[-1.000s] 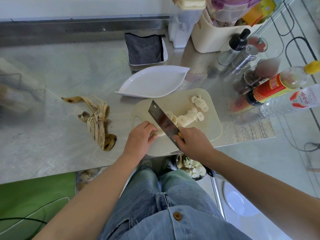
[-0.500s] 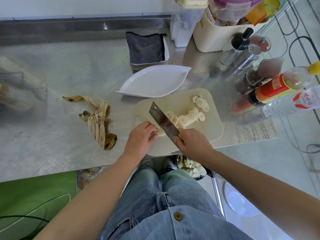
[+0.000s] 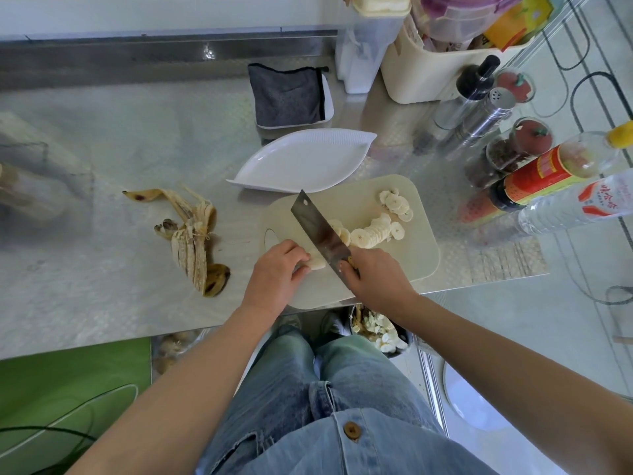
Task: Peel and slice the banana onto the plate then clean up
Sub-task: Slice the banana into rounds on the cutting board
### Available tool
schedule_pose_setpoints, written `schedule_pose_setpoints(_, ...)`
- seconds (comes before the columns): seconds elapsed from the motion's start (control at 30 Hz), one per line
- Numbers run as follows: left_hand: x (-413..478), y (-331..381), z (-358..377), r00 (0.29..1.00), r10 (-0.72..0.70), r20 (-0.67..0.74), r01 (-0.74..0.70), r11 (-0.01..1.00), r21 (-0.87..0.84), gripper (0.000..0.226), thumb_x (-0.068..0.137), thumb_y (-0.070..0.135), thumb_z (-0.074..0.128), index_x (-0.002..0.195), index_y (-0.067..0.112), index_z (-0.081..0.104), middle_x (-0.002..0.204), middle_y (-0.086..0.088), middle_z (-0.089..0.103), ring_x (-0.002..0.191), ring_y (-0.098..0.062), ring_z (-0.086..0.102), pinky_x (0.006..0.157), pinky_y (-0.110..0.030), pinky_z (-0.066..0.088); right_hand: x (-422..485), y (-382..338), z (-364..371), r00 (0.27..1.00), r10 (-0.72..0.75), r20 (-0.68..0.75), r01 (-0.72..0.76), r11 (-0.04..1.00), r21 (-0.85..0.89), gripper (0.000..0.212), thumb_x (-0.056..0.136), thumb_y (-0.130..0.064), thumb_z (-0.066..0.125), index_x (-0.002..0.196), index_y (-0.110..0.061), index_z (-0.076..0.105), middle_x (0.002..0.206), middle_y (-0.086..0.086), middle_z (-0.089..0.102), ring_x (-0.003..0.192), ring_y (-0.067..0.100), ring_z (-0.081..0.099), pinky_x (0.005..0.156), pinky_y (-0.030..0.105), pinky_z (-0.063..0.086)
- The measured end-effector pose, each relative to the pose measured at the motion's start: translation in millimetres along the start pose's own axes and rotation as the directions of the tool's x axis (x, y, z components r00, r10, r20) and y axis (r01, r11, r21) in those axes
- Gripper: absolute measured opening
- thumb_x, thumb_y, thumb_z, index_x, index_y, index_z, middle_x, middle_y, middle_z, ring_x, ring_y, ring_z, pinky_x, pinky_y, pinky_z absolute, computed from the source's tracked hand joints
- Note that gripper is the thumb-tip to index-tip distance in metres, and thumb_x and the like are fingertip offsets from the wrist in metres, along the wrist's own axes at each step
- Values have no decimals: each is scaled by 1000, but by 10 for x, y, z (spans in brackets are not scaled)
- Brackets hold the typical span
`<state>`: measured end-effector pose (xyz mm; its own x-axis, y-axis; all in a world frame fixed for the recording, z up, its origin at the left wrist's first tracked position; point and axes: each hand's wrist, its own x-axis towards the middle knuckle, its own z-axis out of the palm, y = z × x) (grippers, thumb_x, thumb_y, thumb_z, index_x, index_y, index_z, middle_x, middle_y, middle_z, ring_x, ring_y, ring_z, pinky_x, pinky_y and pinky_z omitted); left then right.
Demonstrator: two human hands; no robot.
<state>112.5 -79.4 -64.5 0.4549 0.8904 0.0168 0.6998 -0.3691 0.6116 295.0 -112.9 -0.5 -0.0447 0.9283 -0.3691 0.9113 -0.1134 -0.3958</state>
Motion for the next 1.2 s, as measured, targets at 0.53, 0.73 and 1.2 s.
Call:
schedule_pose_setpoints(0.53, 2, 25, -21, 1000, -3, 5, 3, 1000, 1, 17, 72, 8, 80, 85, 9, 69, 90, -4, 65, 76, -20, 62, 68, -31, 55, -81, -84, -9, 997, 8, 78, -3, 998, -62, 19, 99, -26, 38, 83, -15, 40, 67, 2, 44, 64, 23, 44, 59, 31, 31)
schedule_pose_setpoints(0.73, 1, 44, -29, 1000, -10, -4, 10, 1000, -1, 16, 73, 7, 79, 86, 8, 69, 90, -5, 65, 76, -22, 61, 69, -30, 53, -16, -105, 184, 995, 78, 54, -78, 997, 9, 22, 98, -28, 37, 82, -14, 43, 70, 6, 48, 65, 25, 48, 59, 32, 34)
schedule_pose_setpoints(1.2, 14, 42, -35, 1000, -16, 15, 16, 1000, 13, 15, 74, 9, 78, 86, 9, 69, 89, -4, 64, 76, -21, 60, 68, -32, 53, 40, -67, 242, 996, 60, 62, -57, 997, -53, 23, 98, -28, 37, 86, -13, 49, 74, 4, 47, 69, 25, 50, 61, 34, 39)
